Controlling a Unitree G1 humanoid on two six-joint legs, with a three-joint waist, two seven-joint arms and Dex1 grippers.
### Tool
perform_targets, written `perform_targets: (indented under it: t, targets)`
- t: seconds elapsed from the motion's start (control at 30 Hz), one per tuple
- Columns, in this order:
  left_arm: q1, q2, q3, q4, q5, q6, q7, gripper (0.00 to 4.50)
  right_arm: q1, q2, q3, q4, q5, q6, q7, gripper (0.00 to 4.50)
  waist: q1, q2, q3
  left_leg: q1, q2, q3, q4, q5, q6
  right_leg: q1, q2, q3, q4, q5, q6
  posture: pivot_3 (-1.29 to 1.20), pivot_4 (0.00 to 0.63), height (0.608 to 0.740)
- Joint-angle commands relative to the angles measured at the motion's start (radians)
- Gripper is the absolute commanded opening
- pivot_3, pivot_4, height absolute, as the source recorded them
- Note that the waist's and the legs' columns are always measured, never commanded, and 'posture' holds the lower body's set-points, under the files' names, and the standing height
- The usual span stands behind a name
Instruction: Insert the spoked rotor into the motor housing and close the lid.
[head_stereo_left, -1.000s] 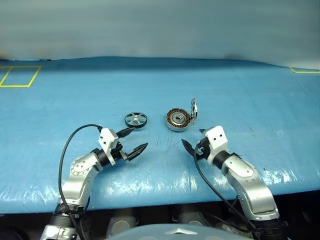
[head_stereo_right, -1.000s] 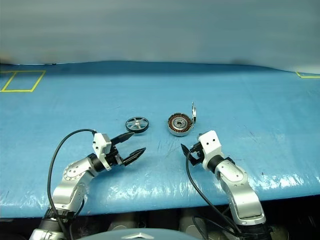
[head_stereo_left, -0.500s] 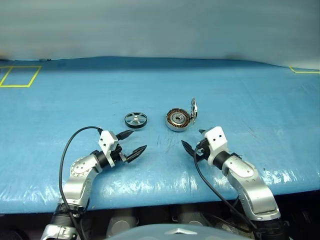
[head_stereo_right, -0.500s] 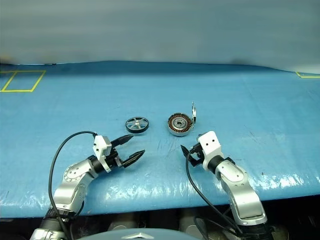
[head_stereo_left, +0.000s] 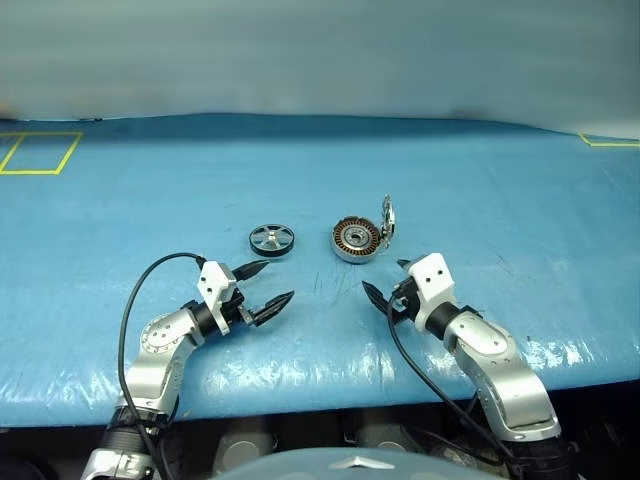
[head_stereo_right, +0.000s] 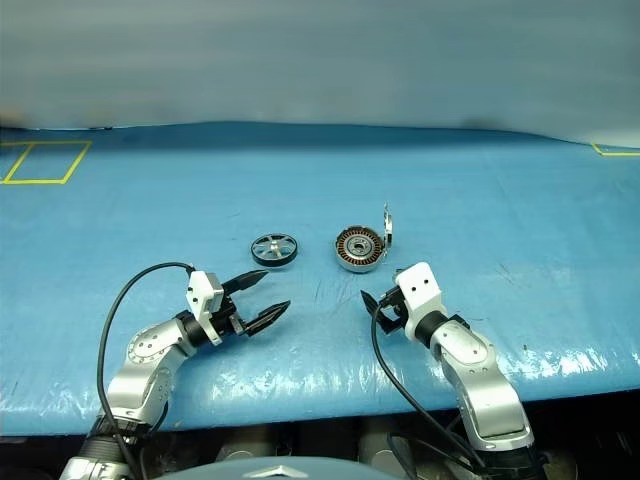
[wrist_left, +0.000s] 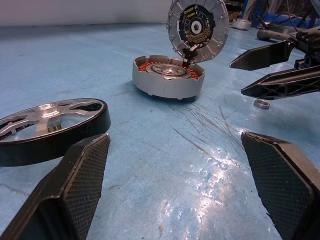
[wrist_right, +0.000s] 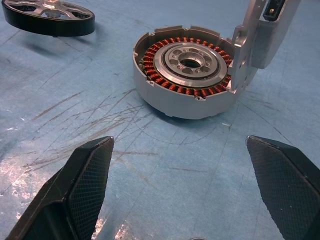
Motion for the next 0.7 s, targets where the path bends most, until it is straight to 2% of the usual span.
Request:
perform_targets:
  t: [0.03,0.27,0.43,0.53,0.63,0.7]
  targets:
    - [-0.013,0.014,0.008,-0.062,-0.023,0.013,-0.015,4.49,0.002,0.007,-0.006,-0.038,0.009,-0.025,-0.007,4.45,0.000,0.000,0.000,0.000,0.000,0.000,0.000,0.000,0.000,0.000,0.000,0.000,0.000,0.000,0.000,0.00,0.150,0.740]
    - [-0.098,0.072,-0.021,-0.116,-0.031,0.089,-0.082,4.49,0.022,0.006,-0.003,-0.059,0.024,-0.018,0.006,4.45,0.001,0.000,0.000,0.000,0.000,0.000,0.000,0.000,0.000,0.000,0.000,0.000,0.000,0.000,0.000,0.00,0.150,0.740]
    - [-0.247,0.104,-0.058,-0.094,-0.006,0.133,-0.135,4.49,0.048,0.007,-0.003,-0.074,0.020,-0.027,-0.003,4.45,0.002,0.000,0.000,0.000,-0.001,-0.001,0.000,0.000,0.000,0.000,0.000,0.000,0.000,0.000,0.001,0.00,0.150,0.740]
    - [-0.374,0.104,-0.111,-0.006,0.046,0.133,-0.176,4.49,0.066,0.016,0.001,-0.081,0.017,-0.033,-0.016,4.45,0.002,0.000,0.000,0.000,-0.002,0.000,0.000,0.000,0.000,0.001,0.001,0.000,0.000,0.000,0.001,0.00,0.150,0.740]
    - [-0.545,0.093,-0.203,0.189,0.171,0.045,-0.227,4.49,0.088,0.039,0.005,-0.091,0.032,-0.021,-0.026,4.45,0.007,0.000,0.000,0.000,-0.005,-0.001,0.001,0.000,0.000,0.002,0.002,0.000,0.000,0.000,0.001,0.00,0.150,0.740]
    - [-0.643,0.072,-0.242,0.306,0.199,-0.006,-0.295,4.49,0.112,0.051,0.001,-0.112,0.054,-0.018,-0.023,4.45,0.008,0.000,0.000,0.000,-0.005,-0.001,0.001,0.000,0.000,0.001,0.003,0.000,0.000,0.000,0.002,0.00,0.150,0.740]
